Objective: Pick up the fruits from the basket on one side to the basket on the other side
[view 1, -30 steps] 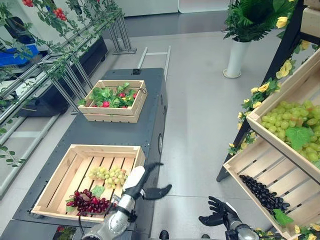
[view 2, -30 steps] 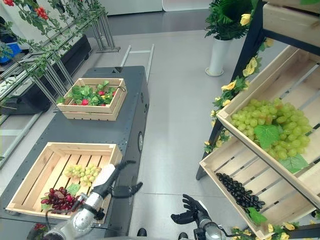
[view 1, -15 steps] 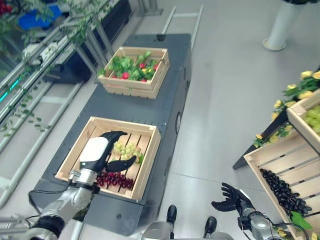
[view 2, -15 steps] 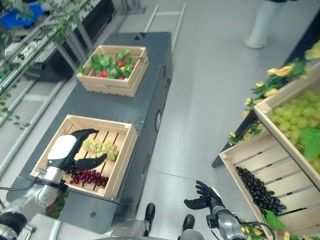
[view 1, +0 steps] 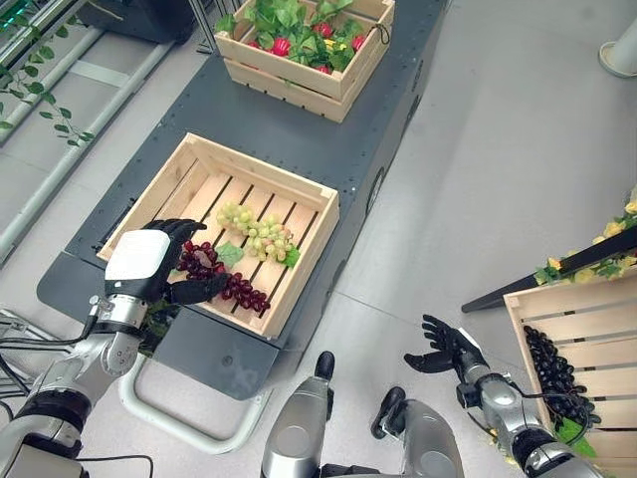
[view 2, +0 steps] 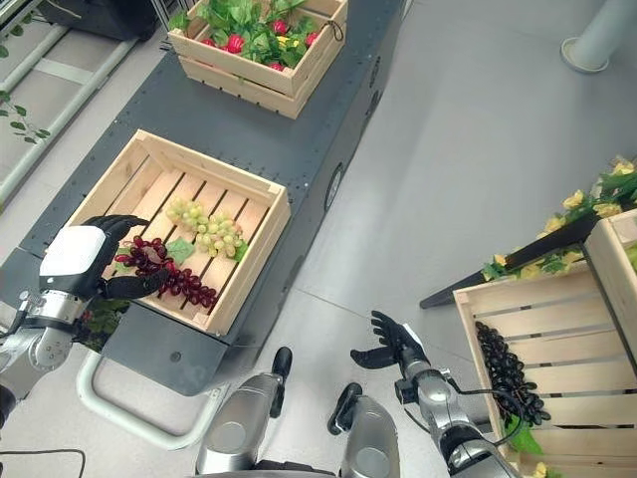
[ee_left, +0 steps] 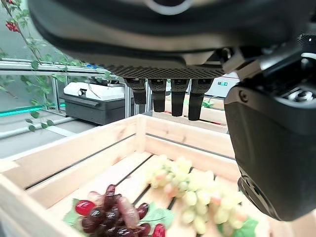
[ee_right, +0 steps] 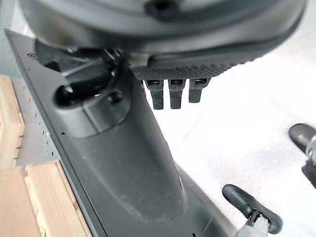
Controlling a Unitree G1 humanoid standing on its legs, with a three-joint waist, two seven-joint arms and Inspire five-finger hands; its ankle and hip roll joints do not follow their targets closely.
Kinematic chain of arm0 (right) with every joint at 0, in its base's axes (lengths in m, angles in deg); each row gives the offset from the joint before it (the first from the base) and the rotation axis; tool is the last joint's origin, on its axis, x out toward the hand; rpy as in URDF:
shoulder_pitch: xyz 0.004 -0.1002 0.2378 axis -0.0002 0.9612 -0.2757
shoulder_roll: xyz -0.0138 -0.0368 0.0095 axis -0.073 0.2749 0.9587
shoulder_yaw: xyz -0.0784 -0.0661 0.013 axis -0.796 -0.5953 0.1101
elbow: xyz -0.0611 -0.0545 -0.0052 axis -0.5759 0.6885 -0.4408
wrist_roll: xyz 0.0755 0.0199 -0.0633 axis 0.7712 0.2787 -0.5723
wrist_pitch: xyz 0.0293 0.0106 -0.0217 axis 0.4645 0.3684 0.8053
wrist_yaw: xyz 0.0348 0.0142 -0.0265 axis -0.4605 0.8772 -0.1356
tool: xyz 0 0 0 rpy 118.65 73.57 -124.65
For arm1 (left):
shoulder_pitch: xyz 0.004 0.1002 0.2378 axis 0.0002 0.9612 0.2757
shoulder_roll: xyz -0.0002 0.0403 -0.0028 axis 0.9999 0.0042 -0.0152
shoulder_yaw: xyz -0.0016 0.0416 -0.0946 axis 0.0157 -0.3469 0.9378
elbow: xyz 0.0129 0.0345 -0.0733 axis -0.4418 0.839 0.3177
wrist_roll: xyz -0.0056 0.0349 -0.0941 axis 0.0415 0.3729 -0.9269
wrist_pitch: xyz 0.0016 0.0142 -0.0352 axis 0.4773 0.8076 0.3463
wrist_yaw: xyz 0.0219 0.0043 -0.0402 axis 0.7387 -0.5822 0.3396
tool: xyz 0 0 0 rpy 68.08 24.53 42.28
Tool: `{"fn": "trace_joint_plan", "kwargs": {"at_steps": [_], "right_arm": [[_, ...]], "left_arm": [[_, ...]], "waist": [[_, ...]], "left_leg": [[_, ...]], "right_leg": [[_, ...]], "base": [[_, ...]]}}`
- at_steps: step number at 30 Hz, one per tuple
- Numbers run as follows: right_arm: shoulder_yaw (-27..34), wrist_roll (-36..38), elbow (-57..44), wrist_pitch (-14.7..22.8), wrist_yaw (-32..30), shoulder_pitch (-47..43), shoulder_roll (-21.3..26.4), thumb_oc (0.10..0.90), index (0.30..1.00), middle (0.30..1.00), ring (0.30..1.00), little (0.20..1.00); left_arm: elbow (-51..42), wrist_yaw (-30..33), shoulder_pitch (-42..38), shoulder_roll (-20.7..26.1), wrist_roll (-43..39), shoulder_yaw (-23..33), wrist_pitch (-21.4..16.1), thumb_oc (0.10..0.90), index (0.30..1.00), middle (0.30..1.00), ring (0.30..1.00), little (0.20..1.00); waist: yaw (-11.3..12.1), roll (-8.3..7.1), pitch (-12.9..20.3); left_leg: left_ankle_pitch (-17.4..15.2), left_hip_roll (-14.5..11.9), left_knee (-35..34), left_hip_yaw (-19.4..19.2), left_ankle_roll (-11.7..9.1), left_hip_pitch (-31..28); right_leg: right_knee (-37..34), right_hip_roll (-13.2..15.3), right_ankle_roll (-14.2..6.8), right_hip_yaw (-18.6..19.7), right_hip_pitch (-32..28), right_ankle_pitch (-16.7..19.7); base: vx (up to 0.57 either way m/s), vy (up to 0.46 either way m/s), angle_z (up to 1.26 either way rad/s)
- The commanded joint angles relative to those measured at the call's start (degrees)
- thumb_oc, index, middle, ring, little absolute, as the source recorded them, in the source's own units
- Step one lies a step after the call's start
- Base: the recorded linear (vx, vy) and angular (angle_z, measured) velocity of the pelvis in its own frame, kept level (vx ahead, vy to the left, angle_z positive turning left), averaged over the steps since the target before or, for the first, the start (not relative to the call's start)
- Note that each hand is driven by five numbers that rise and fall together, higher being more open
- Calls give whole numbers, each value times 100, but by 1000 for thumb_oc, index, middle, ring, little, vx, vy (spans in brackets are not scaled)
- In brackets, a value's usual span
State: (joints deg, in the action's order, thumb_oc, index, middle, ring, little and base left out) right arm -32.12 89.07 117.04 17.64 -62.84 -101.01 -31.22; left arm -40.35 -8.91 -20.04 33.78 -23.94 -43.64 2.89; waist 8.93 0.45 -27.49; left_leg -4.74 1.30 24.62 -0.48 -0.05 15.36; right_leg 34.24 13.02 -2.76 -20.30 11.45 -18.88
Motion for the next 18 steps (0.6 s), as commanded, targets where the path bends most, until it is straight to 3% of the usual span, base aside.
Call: {"fn": "trace_joint_plan", "kwargs": {"at_steps": [1, 7, 18], "right_arm": [[-12, 189, -476, 356, 179, 261, 190, 800, 900, 900, 900, 900], [-136, 167, -781, 298, 148, 55, 345, 800, 900, 900, 900, 900], [-171, 332, -868, 330, 179, -170, 573, 800, 900, 900, 900, 900]], "left_arm": [[-160, 358, -432, 548, -185, 523, 153, 800, 900, 900, 900, 900], [-322, 58, -1130, 1065, -49, 103, 455, 800, 900, 900, 900, 900], [-1023, -1029, -2590, 1894, 103, -1272, 686, 800, 900, 900, 900, 900]], "waist": [[-30, 39, 118], [-54, -60, -198], [-140, -144, -230]], "left_leg": [[-874, 169, 723, -275, 229, 135], [-1091, 185, 1516, -418, 298, 877], [-1047, 99, 1811, -430, 307, 1970]], "right_leg": [[503, -147, 334, 0, 29, -26], [1328, -69, 350, 170, 826, -119], [1644, -181, 323, 318, 1983, -69]], "base": [[-12, 98, 0], [-26, 85, 1], [-2, 27, 8]]}}
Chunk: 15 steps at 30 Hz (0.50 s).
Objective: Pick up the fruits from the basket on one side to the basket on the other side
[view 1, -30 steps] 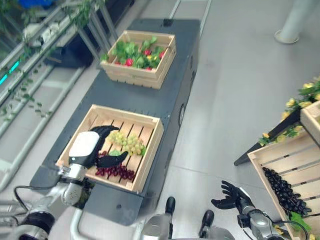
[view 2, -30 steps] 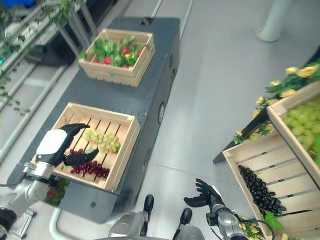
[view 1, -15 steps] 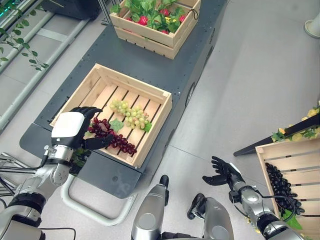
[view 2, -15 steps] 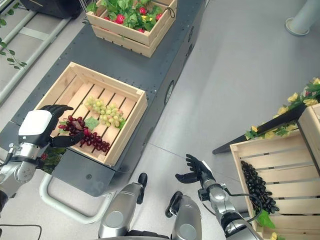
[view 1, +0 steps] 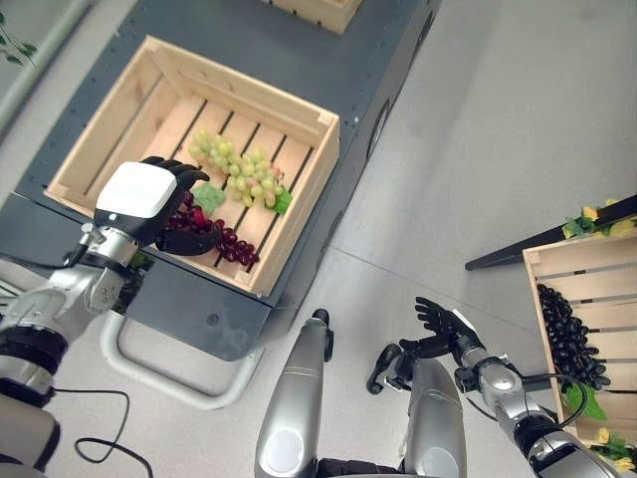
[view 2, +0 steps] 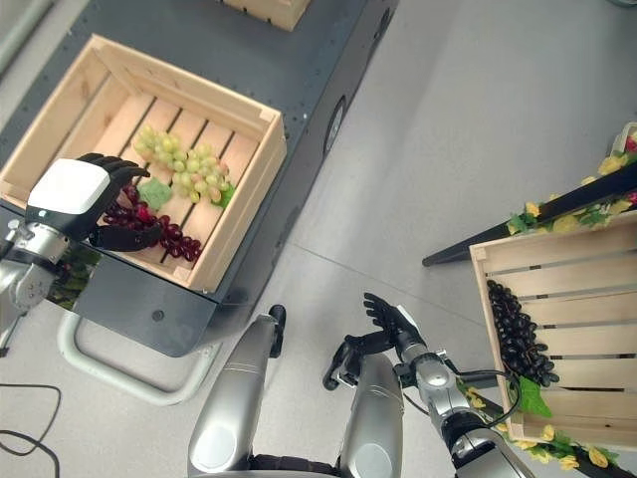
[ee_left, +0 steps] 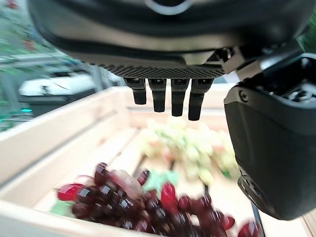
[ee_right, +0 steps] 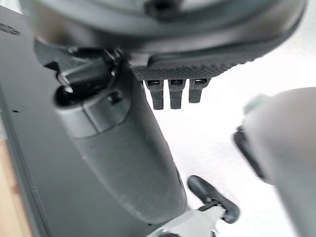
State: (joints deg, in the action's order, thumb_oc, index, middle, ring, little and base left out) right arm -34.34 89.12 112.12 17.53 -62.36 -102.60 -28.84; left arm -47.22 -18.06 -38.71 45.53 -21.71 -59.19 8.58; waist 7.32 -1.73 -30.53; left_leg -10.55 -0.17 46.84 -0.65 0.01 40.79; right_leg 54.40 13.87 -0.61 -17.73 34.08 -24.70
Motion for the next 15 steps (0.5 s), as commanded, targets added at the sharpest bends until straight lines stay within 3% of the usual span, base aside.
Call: {"fn": "trace_joint_plan", "kwargs": {"at_steps": [1, 2, 7, 15], "right_arm": [[61, 327, -376, 340, 131, -11, 330, 800, 900, 900, 900, 900], [61, 358, -396, 368, 136, -44, 390, 800, 900, 900, 900, 900], [105, 328, -390, 450, 138, -53, 462, 800, 900, 900, 900, 900], [202, 454, -312, 631, 316, 11, 533, 800, 900, 900, 900, 900]], "left_arm": [[-330, -117, -757, 719, -126, 252, 118, 800, 900, 900, 900, 900], [-495, -480, -1080, 874, -165, -80, 56, 800, 900, 900, 900, 900], [-807, -1271, -1521, 1099, -503, -580, 85, 800, 900, 900, 900, 900], [-1052, -2052, -1458, 1379, -493, -652, 165, 800, 900, 900, 900, 900]], "waist": [[32, 70, 74], [21, 72, 74], [47, 92, 74], [95, 114, 74]], "left_leg": [[-468, 245, -407, -415, 302, -566], [-446, 239, -394, -402, 302, -413], [-444, 250, -354, -368, 305, -220], [-430, 275, -351, -304, 283, -168]], "right_leg": [[-368, -265, 109, 62, -273, 512], [-312, -276, 105, 64, -96, 520], [-241, -286, 99, 60, 101, 498], [-252, -252, 29, 41, 147, 585]], "base": [[1, -11, 3], [1, -14, 4], [1, -4, 1], [0, 0, 0]]}}
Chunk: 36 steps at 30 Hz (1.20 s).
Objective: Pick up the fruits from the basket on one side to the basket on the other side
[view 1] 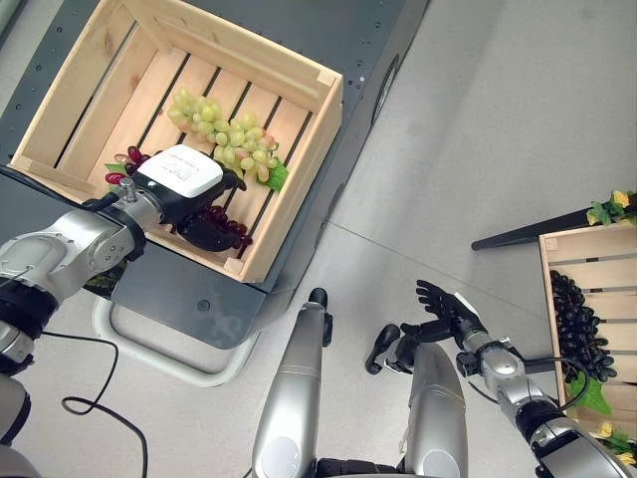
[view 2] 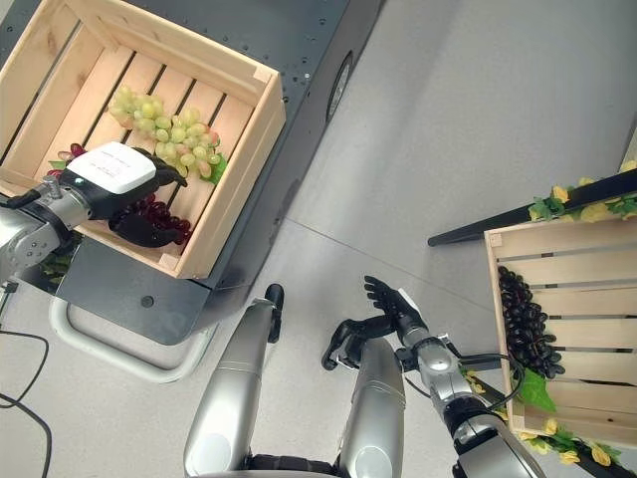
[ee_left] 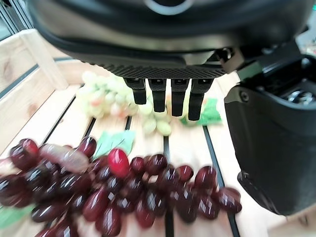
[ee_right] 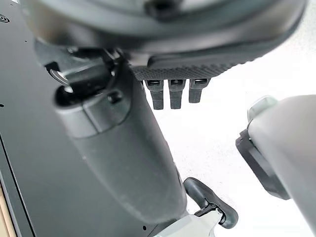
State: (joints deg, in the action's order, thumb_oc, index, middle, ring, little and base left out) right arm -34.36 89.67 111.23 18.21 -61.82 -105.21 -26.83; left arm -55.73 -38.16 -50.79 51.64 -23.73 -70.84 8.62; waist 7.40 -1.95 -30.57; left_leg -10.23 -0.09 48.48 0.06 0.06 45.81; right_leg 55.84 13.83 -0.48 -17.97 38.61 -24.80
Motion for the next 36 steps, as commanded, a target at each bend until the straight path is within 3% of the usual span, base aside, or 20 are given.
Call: {"fn": "trace_joint_plan", "kwargs": {"at_steps": [1, 7, 15, 19, 26, 33, 36], "right_arm": [[200, 406, -240, 571, 272, 276, 337, 800, 900, 900, 900, 900], [134, 531, -426, 528, 291, 254, 334, 800, 900, 900, 900, 900], [103, 629, -357, 657, 280, 226, 331, 800, 900, 900, 900, 900], [119, 723, -326, 686, 322, 198, 335, 800, 900, 900, 900, 900], [70, 775, -346, 813, 280, 133, 307, 800, 900, 900, 900, 900], [65, 1013, -210, 1089, 397, 80, 285, 800, 900, 900, 900, 900], [83, 1082, -189, 1124, 406, 74, 274, 800, 900, 900, 900, 900]], "left_arm": [[-192, -81, -239, 778, -295, 516, 181, 800, 900, 900, 900, 900], [-214, -389, -429, 791, -203, 270, 112, 800, 900, 900, 900, 900], [-229, -637, -995, 823, 183, -290, 755, 800, 900, 900, 900, 900], [-187, -494, -1187, 818, 578, -489, 679, 800, 900, 900, 900, 900], [-289, -1388, -1612, 786, 1529, -1007, 1099, 800, 900, 900, 900, 900], [-121, -2439, -2277, 649, 2270, -1608, 1880, 800, 900, 900, 900, 900], [-181, -2737, -2379, 636, 2476, -1682, 1981, 800, 900, 900, 900, 900]], "waist": [[83, 137, 77], [80, 106, 77], [55, 93, 77], [52, 47, 77], [15, -38, 77], [-30, -180, 77], [-8, -226, 77]], "left_leg": [[-458, 264, -516, -373, 276, -655], [-396, 247, -605, -349, 271, -523], [-347, 216, -684, -331, 295, -261], [-324, 208, -695, -322, 283, -148], [-244, 146, -801, -269, 274, 85], [-178, 94, -882, -199, 274, 306], [-145, 100, -924, -151, 265, 378]], "right_leg": [[-394, -245, 9, 65, -288, 605], [-412, -229, -50, 40, -129, 730], [-431, -252, -91, 16, 155, 813], [-445, -270, -111, -11, 266, 874], [-451, -309, -162, -41, 516, 1000], [-485, -330, -217, -128, 730, 1130], [-482, -327, -248, -175, 805, 1193]], "base": [[0, 0, 0], [0, 0, 0], [-16, 1, 3], [0, 0, 0], [-28, -11, 4], [-29, -39, 2], [-20, -47, 6]]}}
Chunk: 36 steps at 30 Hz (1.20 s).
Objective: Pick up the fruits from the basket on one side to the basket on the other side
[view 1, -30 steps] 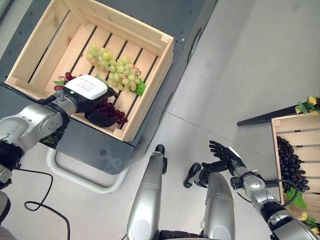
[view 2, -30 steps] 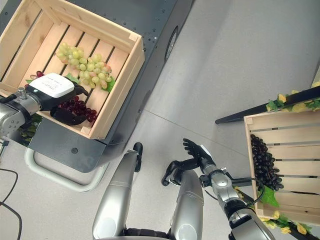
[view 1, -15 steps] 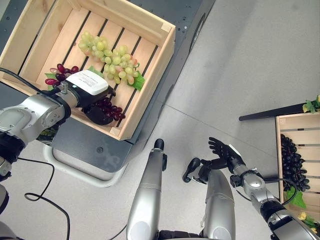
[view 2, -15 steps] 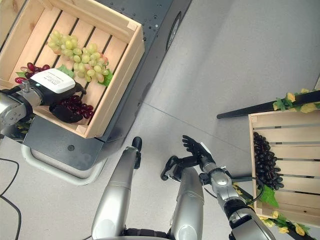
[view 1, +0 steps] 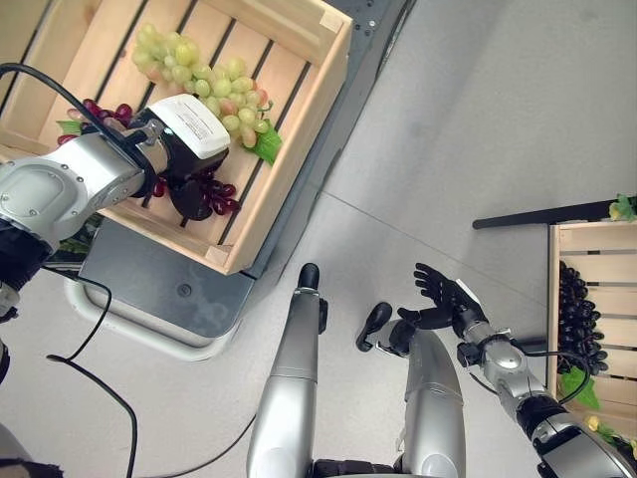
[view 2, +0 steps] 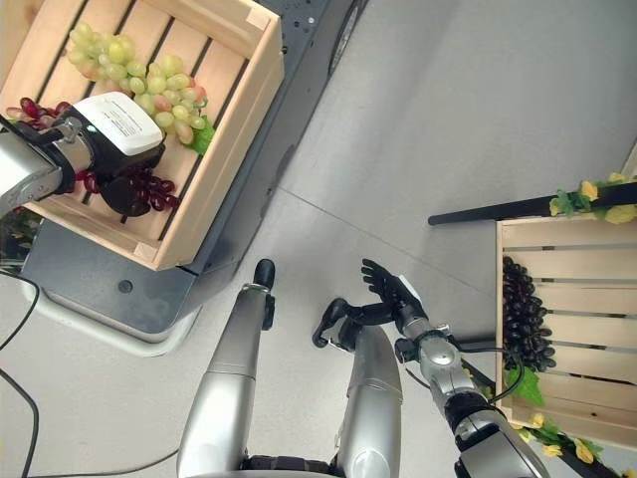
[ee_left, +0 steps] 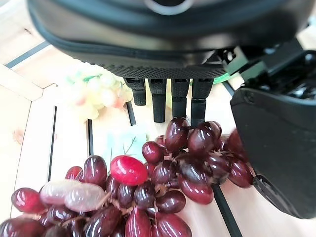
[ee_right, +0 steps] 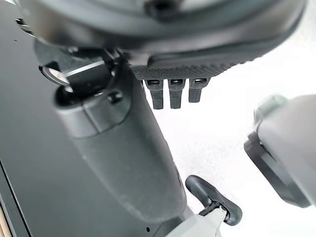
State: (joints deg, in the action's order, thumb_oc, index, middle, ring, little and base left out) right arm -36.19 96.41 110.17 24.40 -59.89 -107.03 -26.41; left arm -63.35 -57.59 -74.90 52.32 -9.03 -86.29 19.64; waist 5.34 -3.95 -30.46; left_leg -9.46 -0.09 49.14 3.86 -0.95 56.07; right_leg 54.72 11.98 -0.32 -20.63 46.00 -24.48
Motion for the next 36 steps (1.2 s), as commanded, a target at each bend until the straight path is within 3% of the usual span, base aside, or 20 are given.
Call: {"fn": "trace_joint_plan", "kwargs": {"at_steps": [1, 5, 6, 7, 8, 19, 27, 31, 36], "right_arm": [[270, 430, -82, 518, 217, 258, 232, 800, 900, 900, 900, 900], [295, 496, -40, 610, 226, 255, 182, 800, 900, 900, 900, 900], [303, 494, -31, 631, 231, 261, 172, 800, 900, 900, 900, 900], [304, 495, -28, 635, 232, 261, 170, 800, 900, 900, 900, 900], [306, 511, -9, 663, 243, 260, 155, 800, 900, 900, 900, 900], [332, 487, -52, 669, 180, 221, 86, 800, 900, 900, 900, 900], [392, 422, -225, 621, 151, 344, 50, 800, 900, 900, 900, 900], [468, 361, -368, 562, 102, 449, 30, 800, 900, 900, 900, 900], [524, 266, -700, 367, -172, 651, -115, 800, 900, 900, 900, 900]], "left_arm": [[569, -806, 10, 564, 1074, -154, 861, 800, 900, 900, 900, 900], [623, -1075, -42, 452, 1262, -197, 929, 800, 900, 900, 900, 900], [627, -1128, -16, 429, 1283, -182, 987, 665, 698, 698, 698, 698], [628, -1127, -8, 424, 1286, -176, 990, 665, 698, 698, 698, 698], [645, -1163, 11, 397, 1292, -158, 991, 400, 300, 300, 300, 300], [985, -576, 299, 320, 1187, 174, 911, 400, 300, 300, 300, 300], [1129, 745, 990, 442, 298, 834, 795, 400, 300, 300, 300, 300], [1478, 1625, 1796, 434, -878, 1686, 920, 400, 300, 300, 300, 300], [2486, 2933, 3696, -264, -2920, 4160, 376, 400, 300, 300, 300, 300]], "waist": [[205, -38, 66], [204, -100, 66], [205, -108, 66], [205, -108, 66], [203, -117, 66], [180, -89, 66], [224, -14, 66], [304, 45, 66], [407, 102, 66]], "left_leg": [[-221, 105, -996, -514, 367, -629], [-201, 96, -1067, -470, 377, -585], [-199, 100, -1090, -463, 380, -588], [-198, 101, -1093, -462, 381, -589], [-199, 99, -1103, -455, 389, -588], [-187, 99, -1266, -456, 381, -810], [-196, 103, -1458, -464, 374, -1348], [-179, 170, -1599, -462, 368, -1713], [-231, 256, -1681, -466, 379, -2244]], "right_leg": [[-364, -137, -272, 78, 88, 1173], [-381, -137, -307, 32, 146, 1234], [-393, -142, -311, 24, 146, 1238], [-396, -143, -312, 22, 144, 1239], [-396, -146, -316, 16, 148, 1247], [-502, -186, -331, 37, 13, 1296], [-699, -182, -335, 88, -439, 1278], [-855, -178, -309, 86, -786, 1235], [-950, -139, -254, 55, -1311, 1098]], "base": [[-18, -53, 8], [-20, -41, 4], [0, 0, 0], [0, 0, 0], [-10, -41, 1], [-2, -10, 1], [3, -4, -1], [16, -10, -6], [29, -18, -4]]}}
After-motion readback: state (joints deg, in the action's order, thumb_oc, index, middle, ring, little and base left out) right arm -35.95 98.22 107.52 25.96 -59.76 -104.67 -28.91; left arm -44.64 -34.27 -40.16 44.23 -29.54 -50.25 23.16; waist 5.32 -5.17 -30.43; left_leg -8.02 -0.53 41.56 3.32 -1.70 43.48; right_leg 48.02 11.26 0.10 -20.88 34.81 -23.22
